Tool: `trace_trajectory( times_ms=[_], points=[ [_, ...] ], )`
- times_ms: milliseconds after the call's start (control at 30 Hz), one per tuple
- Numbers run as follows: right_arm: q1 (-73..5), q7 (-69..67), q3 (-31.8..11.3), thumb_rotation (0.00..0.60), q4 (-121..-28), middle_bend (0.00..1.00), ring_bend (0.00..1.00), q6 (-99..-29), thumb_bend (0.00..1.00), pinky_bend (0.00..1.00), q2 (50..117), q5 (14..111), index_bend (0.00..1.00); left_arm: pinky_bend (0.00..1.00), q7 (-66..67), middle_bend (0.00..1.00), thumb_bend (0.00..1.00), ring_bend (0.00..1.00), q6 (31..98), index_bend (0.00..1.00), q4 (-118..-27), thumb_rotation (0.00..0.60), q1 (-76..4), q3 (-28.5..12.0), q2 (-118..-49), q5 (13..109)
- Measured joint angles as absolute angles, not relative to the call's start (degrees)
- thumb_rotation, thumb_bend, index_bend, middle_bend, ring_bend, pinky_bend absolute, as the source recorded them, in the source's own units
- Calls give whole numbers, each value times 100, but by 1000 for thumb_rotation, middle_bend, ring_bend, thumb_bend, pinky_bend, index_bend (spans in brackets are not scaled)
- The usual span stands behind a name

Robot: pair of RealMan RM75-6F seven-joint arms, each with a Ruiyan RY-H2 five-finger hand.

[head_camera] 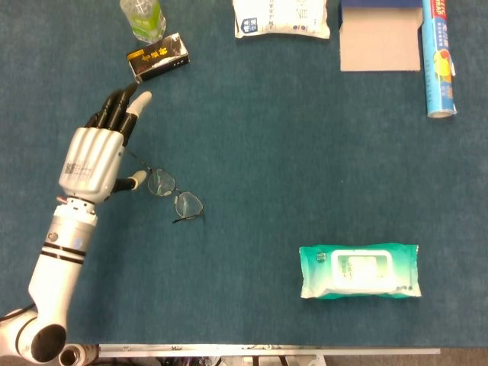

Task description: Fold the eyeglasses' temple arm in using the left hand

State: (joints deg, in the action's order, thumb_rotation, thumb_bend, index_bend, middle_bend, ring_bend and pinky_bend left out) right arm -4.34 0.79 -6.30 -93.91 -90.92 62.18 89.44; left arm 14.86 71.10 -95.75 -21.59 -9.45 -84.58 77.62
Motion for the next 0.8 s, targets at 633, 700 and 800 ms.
trace_trajectory(
  times_ms=[633,700,800],
  points=[
    [-450,102,-633,600,-9363,522,407,-9040,390,437,6230,8882,629,224,1454,0,76,37,7158,38,-8908,600,-2411,-1289,-9049,7127],
    [-450,102,-636,600,-9363,522,407,-9042,390,437,6228,8881,629,224,1451,0,76,37,7169,38,-8847,600,-2430,-1307,-9092,7092],
    [-449,95,-635,600,-9365,522,407,-9044,390,437,6225,8881,629,224,1443,0,76,37,7185,39,-8760,600,-2454,-1329,-9151,7037]
  ],
)
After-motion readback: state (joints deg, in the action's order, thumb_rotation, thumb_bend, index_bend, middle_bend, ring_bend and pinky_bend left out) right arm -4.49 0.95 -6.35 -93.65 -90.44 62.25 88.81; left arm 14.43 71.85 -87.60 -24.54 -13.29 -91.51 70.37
